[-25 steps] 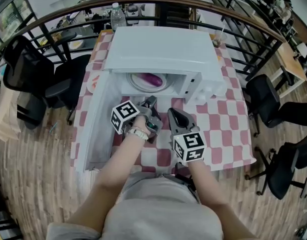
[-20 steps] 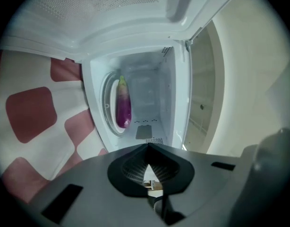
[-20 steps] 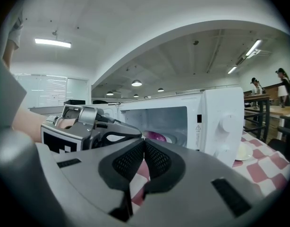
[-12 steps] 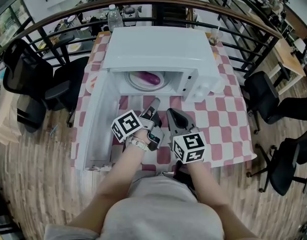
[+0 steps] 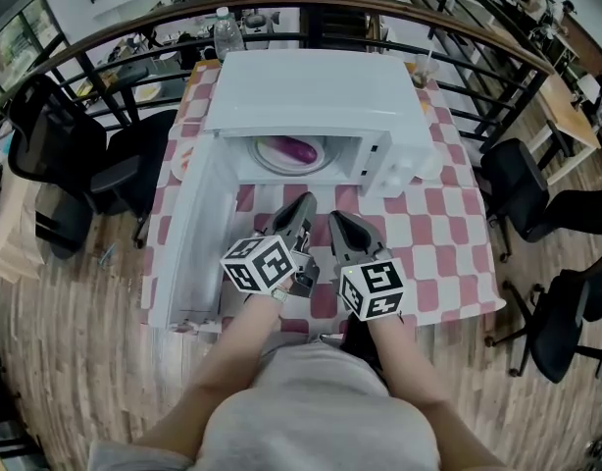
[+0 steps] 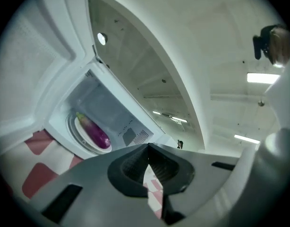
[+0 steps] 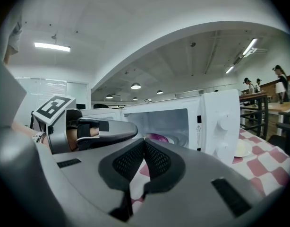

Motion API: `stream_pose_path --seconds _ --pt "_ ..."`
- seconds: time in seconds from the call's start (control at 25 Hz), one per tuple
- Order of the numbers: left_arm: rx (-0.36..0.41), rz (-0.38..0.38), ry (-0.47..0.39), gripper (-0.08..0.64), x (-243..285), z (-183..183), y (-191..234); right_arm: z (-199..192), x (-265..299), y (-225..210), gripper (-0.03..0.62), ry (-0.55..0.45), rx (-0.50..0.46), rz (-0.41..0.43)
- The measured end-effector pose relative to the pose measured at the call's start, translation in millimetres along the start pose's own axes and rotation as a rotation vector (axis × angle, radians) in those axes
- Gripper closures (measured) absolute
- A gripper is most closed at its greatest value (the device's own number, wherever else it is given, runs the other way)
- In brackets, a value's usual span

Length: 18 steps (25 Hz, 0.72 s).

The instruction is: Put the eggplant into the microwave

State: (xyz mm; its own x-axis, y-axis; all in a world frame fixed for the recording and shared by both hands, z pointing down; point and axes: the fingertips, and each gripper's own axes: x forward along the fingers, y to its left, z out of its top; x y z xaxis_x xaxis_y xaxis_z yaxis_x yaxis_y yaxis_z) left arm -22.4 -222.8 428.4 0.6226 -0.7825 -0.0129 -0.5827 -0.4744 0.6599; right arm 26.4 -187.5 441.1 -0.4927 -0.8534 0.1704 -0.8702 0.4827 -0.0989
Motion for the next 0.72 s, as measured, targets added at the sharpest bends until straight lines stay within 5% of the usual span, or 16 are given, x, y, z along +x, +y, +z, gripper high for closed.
stream_pose_path --seconds 0.24,0.72 --pt "0.235 -0.037 -0.029 0.557 -5 9 -18 6 -4 3 0.569 -0.021 -0.004 -0.002" --pt "0.553 -0.090 0.010 0.557 -14 -1 -44 12 -11 9 0.569 -0.052 -0.021 0.007"
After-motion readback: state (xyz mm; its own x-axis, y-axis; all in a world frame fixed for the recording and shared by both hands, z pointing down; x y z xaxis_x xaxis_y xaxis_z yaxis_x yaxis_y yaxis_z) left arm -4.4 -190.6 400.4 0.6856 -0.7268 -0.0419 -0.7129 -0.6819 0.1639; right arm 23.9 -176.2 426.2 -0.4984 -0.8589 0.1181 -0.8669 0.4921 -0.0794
